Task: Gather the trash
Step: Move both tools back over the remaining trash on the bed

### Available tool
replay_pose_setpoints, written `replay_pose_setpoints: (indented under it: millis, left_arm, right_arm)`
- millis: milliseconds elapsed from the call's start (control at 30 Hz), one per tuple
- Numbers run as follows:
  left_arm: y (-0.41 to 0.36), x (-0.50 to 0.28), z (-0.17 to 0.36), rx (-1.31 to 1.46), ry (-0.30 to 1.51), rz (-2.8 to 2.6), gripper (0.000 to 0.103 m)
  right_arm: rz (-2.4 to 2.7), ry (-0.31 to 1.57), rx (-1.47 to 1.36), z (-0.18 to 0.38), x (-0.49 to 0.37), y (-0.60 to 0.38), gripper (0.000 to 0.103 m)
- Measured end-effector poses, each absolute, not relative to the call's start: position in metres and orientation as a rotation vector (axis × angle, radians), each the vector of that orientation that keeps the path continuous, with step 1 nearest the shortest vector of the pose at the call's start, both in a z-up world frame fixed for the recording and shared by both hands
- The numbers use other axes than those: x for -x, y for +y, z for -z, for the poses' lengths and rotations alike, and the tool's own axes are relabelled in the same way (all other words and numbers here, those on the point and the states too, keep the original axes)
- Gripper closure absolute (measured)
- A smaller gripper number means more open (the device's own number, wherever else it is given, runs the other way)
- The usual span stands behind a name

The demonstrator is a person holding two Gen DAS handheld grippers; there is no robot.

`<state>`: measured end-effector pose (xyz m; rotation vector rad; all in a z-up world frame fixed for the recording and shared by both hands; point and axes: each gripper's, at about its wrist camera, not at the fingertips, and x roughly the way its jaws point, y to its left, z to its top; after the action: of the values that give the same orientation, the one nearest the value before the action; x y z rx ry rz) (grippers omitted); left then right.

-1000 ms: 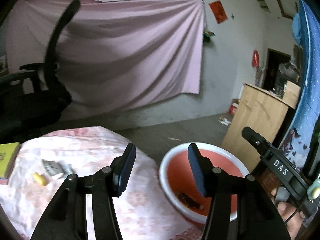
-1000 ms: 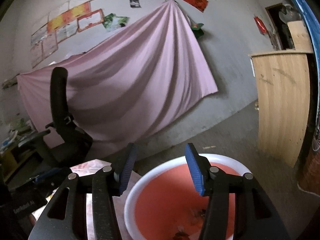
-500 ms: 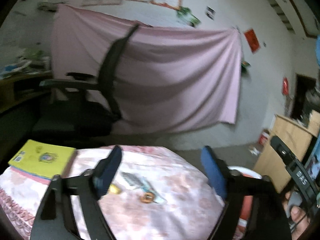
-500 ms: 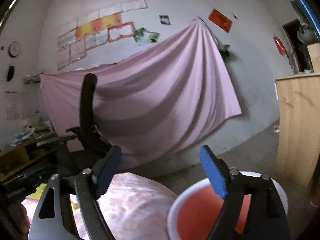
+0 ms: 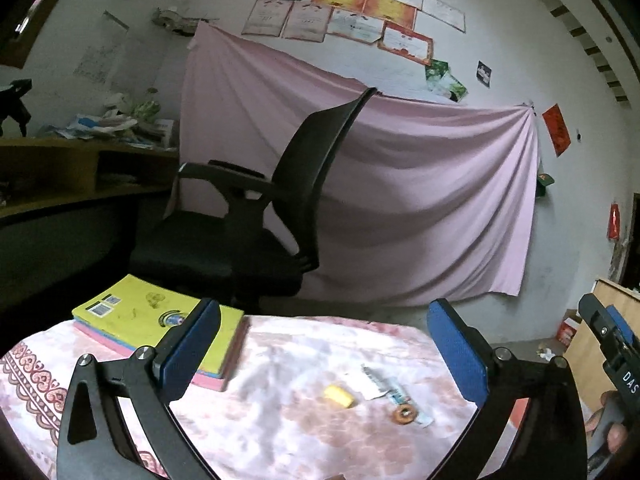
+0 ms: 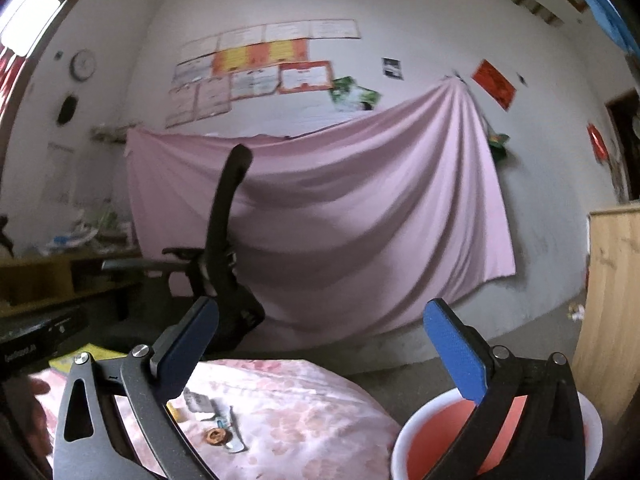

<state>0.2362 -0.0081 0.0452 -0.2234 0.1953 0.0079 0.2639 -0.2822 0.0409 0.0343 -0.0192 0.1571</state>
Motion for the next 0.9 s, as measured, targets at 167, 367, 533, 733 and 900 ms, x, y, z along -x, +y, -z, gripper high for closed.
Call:
replay_pose_setpoints:
  millis: [167, 367, 533, 733, 900]
  left_arm:
    - [0.0, -0.243, -0.035, 0.203, 0.226, -0.01, 0.002]
    - [0.007, -0.255, -0.03, 0.125, 0.232, -0.012, 0.002]
    - [0.017, -0.27, -0.021, 0.16, 0.3, 0.019, 0.002]
    - [0.011, -0.299, -0.006, 0.123, 0.476, 0.073, 0.003]
    - [0.0, -0.312, 0.006, 0.089, 0.571, 0.16, 0.011]
  right_arm:
    - [-0.188, -0.016, 0.062, -0.032, -0.272, -0.257, 0.0]
    - [-0.254, 0.08, 0.125, -0.02, -0.289, -0.239, 0.0]
    - [-0.307, 0.216, 0.131, -0.009, -0.311, -0.233, 0.0]
    - [-0.348, 0.408, 0.176, 0.008, -0.335, -0.218, 0.02]
    - [-0.365, 0.568, 0.226, 0.024, -0.347, -0.205, 0.044]
